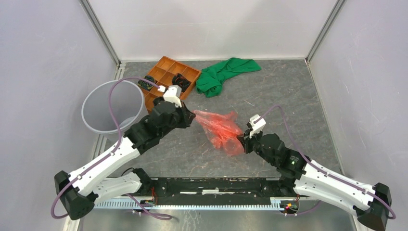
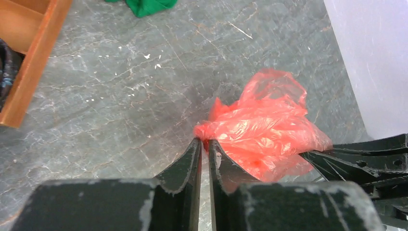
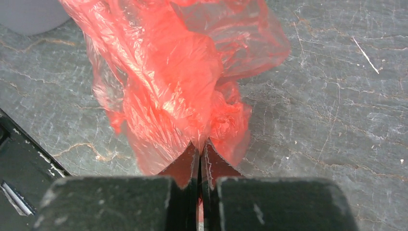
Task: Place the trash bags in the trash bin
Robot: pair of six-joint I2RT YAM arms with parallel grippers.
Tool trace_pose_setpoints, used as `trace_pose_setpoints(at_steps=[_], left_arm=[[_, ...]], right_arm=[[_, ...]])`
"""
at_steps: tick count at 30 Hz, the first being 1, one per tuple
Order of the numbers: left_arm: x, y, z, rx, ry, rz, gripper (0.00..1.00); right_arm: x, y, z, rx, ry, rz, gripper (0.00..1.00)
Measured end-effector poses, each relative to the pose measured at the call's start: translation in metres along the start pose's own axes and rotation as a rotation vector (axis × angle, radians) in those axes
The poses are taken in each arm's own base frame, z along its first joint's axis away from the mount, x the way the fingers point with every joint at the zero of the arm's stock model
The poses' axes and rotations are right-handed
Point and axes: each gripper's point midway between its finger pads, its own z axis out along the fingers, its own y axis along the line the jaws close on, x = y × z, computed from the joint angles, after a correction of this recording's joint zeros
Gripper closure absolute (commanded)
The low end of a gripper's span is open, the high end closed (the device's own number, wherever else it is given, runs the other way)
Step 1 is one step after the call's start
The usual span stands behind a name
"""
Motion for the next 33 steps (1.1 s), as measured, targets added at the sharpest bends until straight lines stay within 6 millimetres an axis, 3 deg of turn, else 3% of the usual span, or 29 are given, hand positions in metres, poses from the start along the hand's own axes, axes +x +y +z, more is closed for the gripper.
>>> trace_pose_setpoints(at_steps=[3, 7, 10, 15, 16, 27, 33], left_arm=[[-0.006, 0.004, -0.004, 0.022, -0.008, -0.026, 0.68], [0.0, -0.017, -0.009, 0.141, 0.041, -0.028, 0.59], [0.005, -0.026, -0.012, 0.192, 0.073, -0.027, 0.42], [0.014, -0.03, -0.015, 0.231, 0.097, -0.032, 0.03], [0.018, -0.03, -0.015, 0.24, 0.106, -0.036, 0.01], [0.064, -0.019, -0.019, 0.294, 0.181, -0.113, 0.0], [0.036, -0.029, -0.046, 0.366, 0.058, -0.115, 0.0]], right_arm=[[-0.004, 0.001, -0.001, 0.0, -0.017, 0.021, 1.0], [0.0, 0.001, 0.002, 0.004, 0.0, 0.028, 1.0], [0.001, 0.002, 0.002, 0.001, 0.004, 0.033, 0.99], [-0.004, 0.006, -0.001, -0.024, -0.014, 0.047, 1.0], [-0.006, 0.007, -0.002, -0.027, -0.02, 0.051, 1.0], [-0.039, 0.006, -0.021, -0.032, -0.157, 0.246, 0.99], [-0.066, -0.002, -0.035, 0.0, -0.254, 0.345, 0.99]])
